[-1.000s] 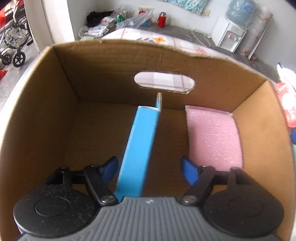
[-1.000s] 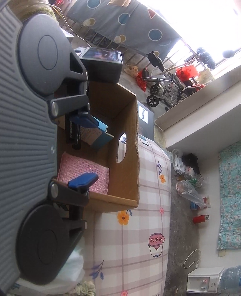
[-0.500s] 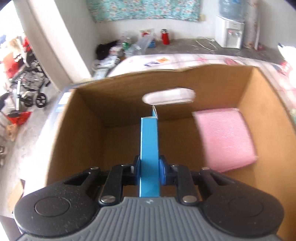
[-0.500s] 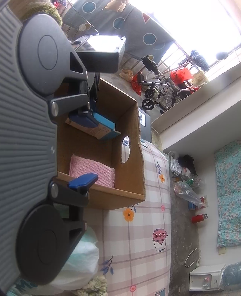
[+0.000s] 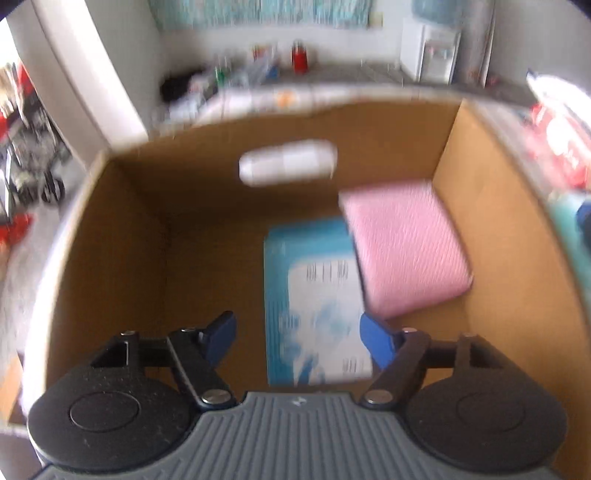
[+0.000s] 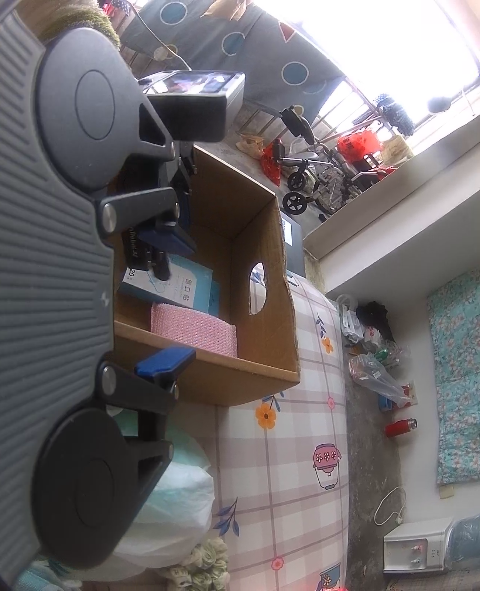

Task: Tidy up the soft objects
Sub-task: 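Release the bandage box beside the pink pad by opening the right gripper, then move both tools back toward the remaining items on the bed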

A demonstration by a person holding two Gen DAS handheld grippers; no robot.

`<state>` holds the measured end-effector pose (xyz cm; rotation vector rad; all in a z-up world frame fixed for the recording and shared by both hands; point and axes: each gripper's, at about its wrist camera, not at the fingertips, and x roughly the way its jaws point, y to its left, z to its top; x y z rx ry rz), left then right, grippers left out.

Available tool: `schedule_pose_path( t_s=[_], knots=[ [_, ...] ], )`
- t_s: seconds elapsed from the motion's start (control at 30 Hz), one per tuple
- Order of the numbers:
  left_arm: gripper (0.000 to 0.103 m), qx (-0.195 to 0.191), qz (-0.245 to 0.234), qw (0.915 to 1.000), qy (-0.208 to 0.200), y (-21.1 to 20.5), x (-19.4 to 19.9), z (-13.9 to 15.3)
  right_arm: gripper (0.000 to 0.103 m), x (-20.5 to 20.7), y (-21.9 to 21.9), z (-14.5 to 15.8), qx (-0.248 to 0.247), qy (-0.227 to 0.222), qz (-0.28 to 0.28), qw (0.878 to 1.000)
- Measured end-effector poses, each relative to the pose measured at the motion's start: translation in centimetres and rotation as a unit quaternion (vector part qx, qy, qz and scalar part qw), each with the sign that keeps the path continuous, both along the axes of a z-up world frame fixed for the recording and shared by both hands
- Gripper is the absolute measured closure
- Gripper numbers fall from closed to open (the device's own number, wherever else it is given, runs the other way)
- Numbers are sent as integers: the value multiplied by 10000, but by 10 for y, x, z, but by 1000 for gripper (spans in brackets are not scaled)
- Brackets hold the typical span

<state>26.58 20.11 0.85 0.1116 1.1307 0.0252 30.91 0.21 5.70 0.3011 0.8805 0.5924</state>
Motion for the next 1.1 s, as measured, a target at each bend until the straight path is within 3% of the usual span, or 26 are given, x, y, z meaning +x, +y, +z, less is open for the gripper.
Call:
schedule_pose_path(
  t_s=[0.07, 0.17, 0.27, 0.33, 0.77, 0.93, 1.1],
  knots=[
    [27, -272, 92, 9987, 415, 8, 1, -10, 48, -1, 0, 0, 39, 19, 22, 10000],
    [21, -725, 364, 9953, 522, 22, -5, -17, 48, -5, -4, 0, 154, 21, 37, 9999],
    [27, -988, 389, 9929, 539, 28, -5, -15, 47, -14, -14, 0, 286, 1, -24, 9996],
    [37, -1124, 406, 9915, 521, 31, -2, -17, 47, -19, -23, -1, 357, 5, -112, 9993],
    [42, -1145, 595, 9916, 85, 37, -6, -7, 47, -66, -104, -25, 707, 205, -939, 9929],
    [24, -887, 721, 9934, 101, 39, -7, -2, 46, -97, -132, -46, 725, 280, -1275, 9888],
    [19, -824, 694, 9941, -150, 35, -24, 23, 45, -125, -176, -53, 643, 172, -1704, 9831]
  ],
)
